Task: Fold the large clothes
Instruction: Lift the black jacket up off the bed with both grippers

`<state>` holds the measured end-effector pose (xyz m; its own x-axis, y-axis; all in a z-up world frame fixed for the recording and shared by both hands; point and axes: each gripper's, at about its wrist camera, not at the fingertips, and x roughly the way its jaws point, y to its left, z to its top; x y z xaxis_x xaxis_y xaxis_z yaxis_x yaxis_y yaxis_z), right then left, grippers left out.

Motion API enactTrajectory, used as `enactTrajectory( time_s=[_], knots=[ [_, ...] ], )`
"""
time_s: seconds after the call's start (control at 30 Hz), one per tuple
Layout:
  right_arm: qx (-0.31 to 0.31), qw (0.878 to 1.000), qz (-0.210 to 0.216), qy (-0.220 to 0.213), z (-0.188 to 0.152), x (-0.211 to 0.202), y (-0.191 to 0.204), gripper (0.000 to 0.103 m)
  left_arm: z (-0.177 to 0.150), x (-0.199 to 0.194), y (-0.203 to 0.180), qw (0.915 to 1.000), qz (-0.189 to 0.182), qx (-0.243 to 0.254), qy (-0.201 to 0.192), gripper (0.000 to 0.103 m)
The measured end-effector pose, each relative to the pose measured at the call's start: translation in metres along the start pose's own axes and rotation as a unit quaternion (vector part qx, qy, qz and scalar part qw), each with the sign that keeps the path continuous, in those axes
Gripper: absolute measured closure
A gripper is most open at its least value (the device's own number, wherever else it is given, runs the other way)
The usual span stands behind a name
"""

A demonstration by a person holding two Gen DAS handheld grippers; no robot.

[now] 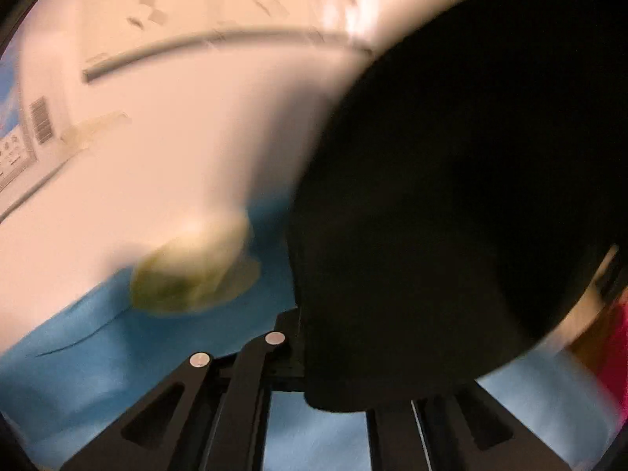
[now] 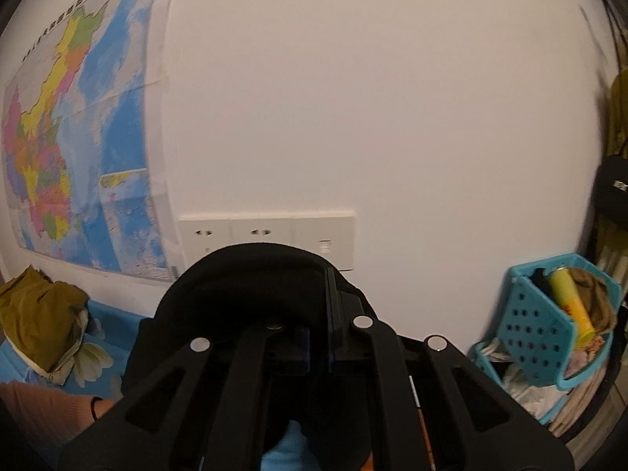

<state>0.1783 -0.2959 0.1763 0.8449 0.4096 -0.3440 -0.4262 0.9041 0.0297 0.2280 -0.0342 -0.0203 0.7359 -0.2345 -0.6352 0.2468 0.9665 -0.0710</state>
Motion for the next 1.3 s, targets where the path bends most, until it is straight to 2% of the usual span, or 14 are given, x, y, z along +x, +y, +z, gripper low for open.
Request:
enactTrajectory(
  time_s=[0.07,0.2,0.33,0.4,0.43,0.57,0.63,0.73,0.83,0.97,1.07,1.17,1.2,1.3],
  knots=[
    [0.000,1.000,-0.014,-0.011,0.007,-0.013,-0.010,0.098,0.029,-0.024,0.006,0.9989,0.003,-0.016,-0.044,0.101],
    [-0.004,0.998,-0.039,-0.046,0.034,-0.049,-0.025,0.098,0.083,-0.073,0.011,0.9929,-0.032,-0.050,-0.104,0.101],
    [-0.017,0.992,-0.073,-0.101,0.070,-0.106,-0.035,0.098,0.123,-0.141,0.009,0.9791,-0.054,-0.070,-0.183,0.101],
    [-0.024,0.989,-0.081,-0.124,0.083,-0.137,-0.037,0.098,0.138,-0.193,0.004,0.9659,-0.058,-0.066,-0.243,0.101],
    [-0.034,0.986,-0.089,-0.140,0.089,-0.157,-0.035,0.098,0.133,-0.221,-0.005,0.9602,-0.060,-0.062,-0.266,0.101],
    [-0.062,0.974,-0.095,-0.198,0.102,-0.223,-0.020,0.098,0.111,-0.349,-0.040,0.9267,-0.040,-0.031,-0.372,0.100],
    [-0.072,0.968,-0.091,-0.221,0.105,-0.253,-0.009,0.098,0.096,-0.407,-0.052,0.9133,-0.015,-0.020,-0.407,0.100],
    [-0.090,0.964,-0.066,-0.241,0.103,-0.296,0.016,0.098,0.066,-0.468,-0.064,0.9008,0.021,-0.006,-0.434,0.100],
    [-0.100,0.965,-0.028,-0.242,0.092,-0.323,0.040,0.098,0.033,-0.513,-0.075,0.8981,0.054,0.005,-0.436,0.100],
    [-0.117,0.964,0.041,-0.235,0.070,-0.351,0.071,0.098,-0.031,-0.571,-0.084,0.9017,0.116,0.018,-0.416,0.100],
    [-0.130,0.958,0.099,-0.235,0.053,-0.378,0.092,0.098,-0.074,-0.613,-0.084,0.9075,0.139,0.014,-0.396,0.100],
    [-0.132,0.948,0.152,-0.247,0.042,-0.390,0.106,0.097,-0.101,-0.636,-0.094,0.9020,0.180,0.025,-0.391,0.099],
    [-0.129,0.947,0.168,-0.241,0.041,-0.384,0.109,0.097,-0.103,-0.634,-0.093,0.9031,0.195,0.020,-0.382,0.099],
    [-0.106,0.954,0.204,-0.191,0.041,-0.336,0.117,0.097,-0.098,-0.606,-0.071,0.9213,0.222,-0.009,-0.319,0.099]
  ],
)
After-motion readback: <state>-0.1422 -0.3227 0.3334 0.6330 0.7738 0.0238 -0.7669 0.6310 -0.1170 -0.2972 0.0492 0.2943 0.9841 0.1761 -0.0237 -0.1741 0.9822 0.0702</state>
